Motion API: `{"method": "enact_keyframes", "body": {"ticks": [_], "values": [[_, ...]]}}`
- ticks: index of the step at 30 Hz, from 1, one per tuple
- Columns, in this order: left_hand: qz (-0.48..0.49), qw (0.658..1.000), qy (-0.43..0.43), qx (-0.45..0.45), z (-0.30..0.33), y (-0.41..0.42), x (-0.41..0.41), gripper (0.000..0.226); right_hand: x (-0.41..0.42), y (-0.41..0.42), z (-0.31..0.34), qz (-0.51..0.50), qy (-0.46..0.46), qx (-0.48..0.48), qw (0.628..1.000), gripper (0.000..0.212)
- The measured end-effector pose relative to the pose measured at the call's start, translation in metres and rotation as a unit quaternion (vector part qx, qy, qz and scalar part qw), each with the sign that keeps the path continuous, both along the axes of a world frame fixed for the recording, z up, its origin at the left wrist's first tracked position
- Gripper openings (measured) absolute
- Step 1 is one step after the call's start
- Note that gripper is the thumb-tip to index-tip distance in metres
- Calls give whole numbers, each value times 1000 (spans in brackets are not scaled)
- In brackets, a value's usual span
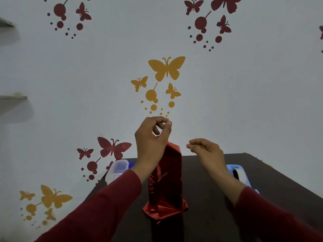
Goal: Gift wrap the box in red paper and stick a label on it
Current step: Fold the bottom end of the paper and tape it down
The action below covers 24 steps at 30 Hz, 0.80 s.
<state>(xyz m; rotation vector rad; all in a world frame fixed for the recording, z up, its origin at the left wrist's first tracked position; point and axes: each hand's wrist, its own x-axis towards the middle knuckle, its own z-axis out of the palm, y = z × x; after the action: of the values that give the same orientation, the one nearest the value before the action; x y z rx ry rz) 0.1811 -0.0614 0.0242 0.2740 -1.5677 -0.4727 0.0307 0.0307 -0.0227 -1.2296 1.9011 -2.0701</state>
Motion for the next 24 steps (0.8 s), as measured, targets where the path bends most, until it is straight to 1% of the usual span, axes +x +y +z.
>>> {"method": "enact_keyframes", "body": {"ticks": [2, 3, 5, 7, 9, 11, 12, 13, 14, 15, 16, 18, 20, 22, 24], "values": [[-14, 996, -22, -80, -15, 20, -10, 6, -4, 20, -5, -18, -4, 16, 1000, 12], [-35, 993, -40, -104, -25, 28, -21, 7, -9, 34, -10, -27, -3, 25, 999, 13], [-82, 987, -79, -114, -47, 38, -41, 10, -18, 57, -18, -67, 18, 54, 996, 14], [-136, 977, -141, -88, -74, 46, -71, 18, -39, 81, -32, -154, 61, 107, 980, 13], [-172, 954, -240, -48, -99, 47, -98, 39, -59, 98, -41, -227, 109, 181, 951, 13], [-205, 910, -359, 13, -123, 50, -125, 71, -80, 114, -51, -263, 129, 297, 909, 19], [-217, 888, -405, 30, -132, 51, -137, 87, -90, 118, -55, -262, 119, 343, 894, 25], [-224, 869, -440, 34, -139, 53, -149, 100, -97, 121, -57, -251, 94, 374, 888, 30], [-232, 854, -465, 31, -144, 55, -159, 108, -104, 121, -58, -235, 60, 388, 889, 32], [-237, 841, -485, 28, -145, 57, -165, 112, -105, 120, -57, -211, 10, 392, 895, 29], [-238, 833, -498, 26, -145, 58, -170, 114, -107, 118, -55, -185, -53, 390, 900, 30], [-219, 825, -521, 18, -142, 58, -180, 119, -108, 115, -51, -127, -178, 379, 899, 42], [-193, 821, -537, 7, -140, 54, -186, 127, -109, 113, -50, -72, -255, 364, 893, 34], [-188, 817, -544, 3, -139, 52, -188, 130, -112, 113, -53, -36, -303, 352, 885, 19], [-187, 821, -539, -2, -142, 52, -189, 129, -114, 112, -53, -23, -335, 341, 878, 11]]}}
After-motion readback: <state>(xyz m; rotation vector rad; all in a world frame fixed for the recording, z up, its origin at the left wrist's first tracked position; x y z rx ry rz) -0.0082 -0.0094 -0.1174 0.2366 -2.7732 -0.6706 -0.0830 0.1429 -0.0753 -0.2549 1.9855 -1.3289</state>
